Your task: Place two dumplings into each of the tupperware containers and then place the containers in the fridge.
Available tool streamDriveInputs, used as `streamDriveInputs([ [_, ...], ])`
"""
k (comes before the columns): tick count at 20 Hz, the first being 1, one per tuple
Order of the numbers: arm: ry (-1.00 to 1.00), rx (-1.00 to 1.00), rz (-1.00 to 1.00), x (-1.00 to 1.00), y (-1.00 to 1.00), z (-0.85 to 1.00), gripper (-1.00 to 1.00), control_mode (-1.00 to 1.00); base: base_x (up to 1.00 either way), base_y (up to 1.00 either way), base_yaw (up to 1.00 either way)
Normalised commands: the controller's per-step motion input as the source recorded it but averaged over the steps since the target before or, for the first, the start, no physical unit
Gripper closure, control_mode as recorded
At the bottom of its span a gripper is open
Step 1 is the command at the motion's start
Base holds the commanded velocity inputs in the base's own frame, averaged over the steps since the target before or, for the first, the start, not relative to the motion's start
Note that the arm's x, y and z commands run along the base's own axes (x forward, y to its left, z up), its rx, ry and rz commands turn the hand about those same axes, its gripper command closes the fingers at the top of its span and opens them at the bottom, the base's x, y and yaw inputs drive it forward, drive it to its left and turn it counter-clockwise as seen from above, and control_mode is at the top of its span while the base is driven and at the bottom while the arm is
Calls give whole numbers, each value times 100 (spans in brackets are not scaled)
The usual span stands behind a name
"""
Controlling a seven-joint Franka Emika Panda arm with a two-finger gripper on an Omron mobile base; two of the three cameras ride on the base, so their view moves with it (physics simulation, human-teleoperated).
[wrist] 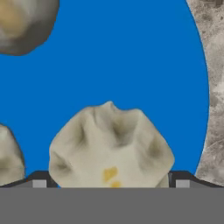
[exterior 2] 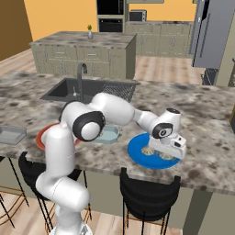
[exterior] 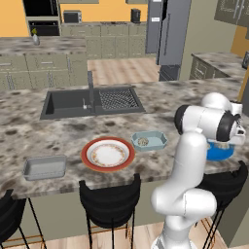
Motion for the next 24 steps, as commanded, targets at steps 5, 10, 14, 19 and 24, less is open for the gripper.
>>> streamDriveInputs([
  [5,0,0,0,-7,13,58,100,-100,0,0,0],
  [10,-4,0,1,0,89,24,100,-100,0,0,0],
  [14,0,0,3,5,100,27,100,-100,0,0,0],
  [19,1,0,2,2,97,5,100,-100,0,0,0],
  [24,3,0,2,12,87,0,100,-100,0,0,0],
])
